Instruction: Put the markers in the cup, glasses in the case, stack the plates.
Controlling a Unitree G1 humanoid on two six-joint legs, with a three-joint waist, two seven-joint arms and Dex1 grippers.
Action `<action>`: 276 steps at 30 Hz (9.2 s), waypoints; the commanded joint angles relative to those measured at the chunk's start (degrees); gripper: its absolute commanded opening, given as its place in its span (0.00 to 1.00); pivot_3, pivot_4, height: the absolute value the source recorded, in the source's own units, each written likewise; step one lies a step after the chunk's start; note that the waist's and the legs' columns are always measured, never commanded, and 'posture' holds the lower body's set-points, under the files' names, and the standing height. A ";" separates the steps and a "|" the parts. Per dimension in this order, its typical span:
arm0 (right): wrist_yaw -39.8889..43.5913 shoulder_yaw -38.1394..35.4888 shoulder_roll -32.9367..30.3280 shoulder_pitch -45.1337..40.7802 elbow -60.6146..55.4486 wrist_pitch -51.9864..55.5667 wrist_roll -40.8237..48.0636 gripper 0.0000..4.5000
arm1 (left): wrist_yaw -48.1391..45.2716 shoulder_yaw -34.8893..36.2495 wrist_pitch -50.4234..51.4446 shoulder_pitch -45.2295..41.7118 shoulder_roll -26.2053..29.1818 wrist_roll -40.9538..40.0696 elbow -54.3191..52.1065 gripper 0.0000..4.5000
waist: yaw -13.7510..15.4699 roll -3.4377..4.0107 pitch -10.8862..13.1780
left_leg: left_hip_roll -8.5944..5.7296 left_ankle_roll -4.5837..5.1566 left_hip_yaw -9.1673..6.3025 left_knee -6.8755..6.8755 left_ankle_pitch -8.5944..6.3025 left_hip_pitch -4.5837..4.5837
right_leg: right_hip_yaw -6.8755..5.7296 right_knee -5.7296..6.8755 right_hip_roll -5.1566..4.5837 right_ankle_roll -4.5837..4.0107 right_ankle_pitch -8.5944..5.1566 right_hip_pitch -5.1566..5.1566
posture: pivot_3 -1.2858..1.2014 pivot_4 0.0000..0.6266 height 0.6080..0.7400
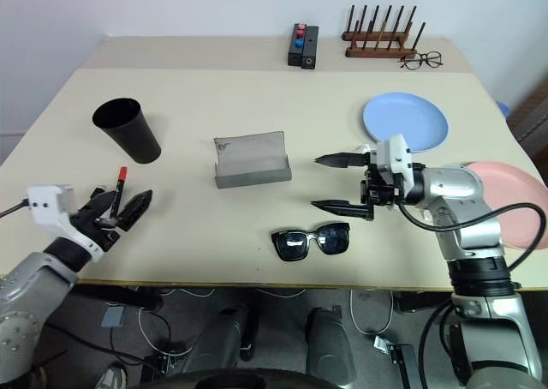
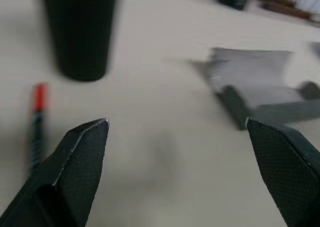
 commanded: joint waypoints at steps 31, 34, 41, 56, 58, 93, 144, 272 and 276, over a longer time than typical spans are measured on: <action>-0.69 7.99 9.64 -11.32 11.97 -4.91 -9.15 0.89 | 33.96 -1.47 19.17 -23.31 -3.67 -2.68 15.28 1.00 | -0.08 -0.10 0.04 | -0.23 -0.34 -0.07 -0.12 0.19 0.02 | 0.03 0.10 0.15 0.20 0.14 -0.07 | 0.52 0.24 1.00; -0.96 7.88 10.13 -11.52 12.32 -5.09 -9.64 0.89 | 33.87 -1.33 19.84 -24.04 -3.93 -1.89 16.26 1.00 | -0.09 -0.10 0.04 | -0.23 -0.36 -0.07 -0.12 0.20 0.02 | 0.03 0.12 0.16 0.20 0.14 -0.07 | 0.52 0.24 1.00; -1.18 7.64 10.97 -11.36 12.75 -5.05 -9.73 0.89 | 35.37 -2.65 21.85 -28.53 -5.52 2.61 20.66 1.00 | 0.03 -0.10 0.04 | -0.24 -0.42 -0.10 -0.11 0.24 0.03 | 0.02 0.15 0.16 0.20 0.15 -0.05 | 0.52 0.24 1.00; -2.78 7.38 11.43 -10.76 10.63 -2.71 -9.08 0.90 | 37.09 1.40 30.12 -30.07 -8.85 12.02 18.92 0.01 | 0.03 -0.10 0.03 | -0.24 -0.48 -0.11 -0.15 0.27 0.12 | 0.03 0.22 0.17 0.22 0.16 -0.02 | 0.52 0.24 1.00; -2.93 7.36 11.37 -10.79 10.37 -2.39 -9.04 0.90 | 36.84 2.39 30.64 -30.13 -9.47 12.82 18.47 0.01 | -0.09 -0.10 0.03 | -0.24 -0.49 -0.10 -0.15 0.27 0.12 | 0.03 0.21 0.17 0.22 0.16 -0.01 | 0.52 0.24 1.00; -14.12 -0.42 12.73 -13.71 13.22 3.00 -4.99 0.90 | -3.15 -10.72 0.42 -35.37 -8.02 15.29 2.53 0.01 | -0.07 -0.23 0.13 | -0.20 -0.50 -0.07 -0.25 0.29 0.04 | 0.04 0.03 0.18 -0.07 0.05 -0.06 | 0.52 0.24 1.00; -11.17 -0.90 19.84 -16.74 14.34 -3.23 -1.34 0.90 | 8.16 -12.67 -66.37 -53.44 -7.08 51.83 67.74 0.01 | -0.15 -0.32 0.19 | -0.22 -0.48 0.13 -0.24 0.30 0.02 | -0.05 0.23 0.25 0.38 0.29 -0.12 | 0.52 0.24 1.00; 0.85 7.55 11.52 -8.68 4.04 2.61 -4.04 0.90 | -13.32 -2.58 17.21 -13.71 12.48 30.20 23.00 0.01 | -1.44 -0.45 0.19 | -0.08 -0.85 0.01 -0.97 0.51 0.34 | 0.15 0.88 0.15 -0.07 0.03 -0.67 | 0.52 0.24 1.00; 1.03 7.54 11.47 -8.28 4.48 1.82 -4.17 0.90 | -13.62 -2.69 16.65 -13.62 12.69 30.33 23.14 0.01 | -1.44 -0.45 0.19 | -0.08 -0.85 0.01 -0.97 0.51 0.34 | 0.15 0.88 0.15 -0.07 0.03 -0.67 | 0.52 0.24 1.00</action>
